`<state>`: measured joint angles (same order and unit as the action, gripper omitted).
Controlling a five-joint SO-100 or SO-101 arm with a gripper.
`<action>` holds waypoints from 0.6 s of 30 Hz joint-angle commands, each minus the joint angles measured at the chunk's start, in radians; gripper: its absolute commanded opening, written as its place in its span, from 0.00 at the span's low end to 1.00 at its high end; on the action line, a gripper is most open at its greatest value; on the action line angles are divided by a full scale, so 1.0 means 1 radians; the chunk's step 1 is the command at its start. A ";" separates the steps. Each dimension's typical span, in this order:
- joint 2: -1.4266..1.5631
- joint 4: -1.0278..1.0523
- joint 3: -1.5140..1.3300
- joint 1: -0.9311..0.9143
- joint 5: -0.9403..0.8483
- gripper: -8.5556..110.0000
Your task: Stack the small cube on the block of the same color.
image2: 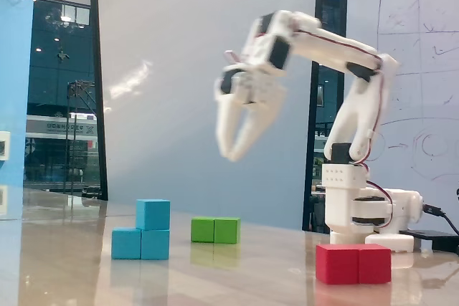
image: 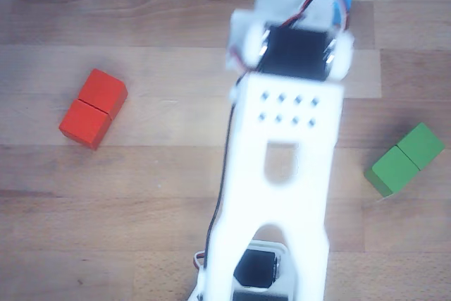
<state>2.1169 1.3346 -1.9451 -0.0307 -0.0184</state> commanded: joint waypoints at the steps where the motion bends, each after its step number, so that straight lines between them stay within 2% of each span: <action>1: 0.311 -0.107 -0.249 0.095 0.008 0.07; 10: 0.882 -0.296 -0.848 0.126 0.005 0.07; 18: 1.187 -0.204 -1.086 0.115 0.003 0.07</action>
<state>3.1968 1.0907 -3.0035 0.0874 -0.0184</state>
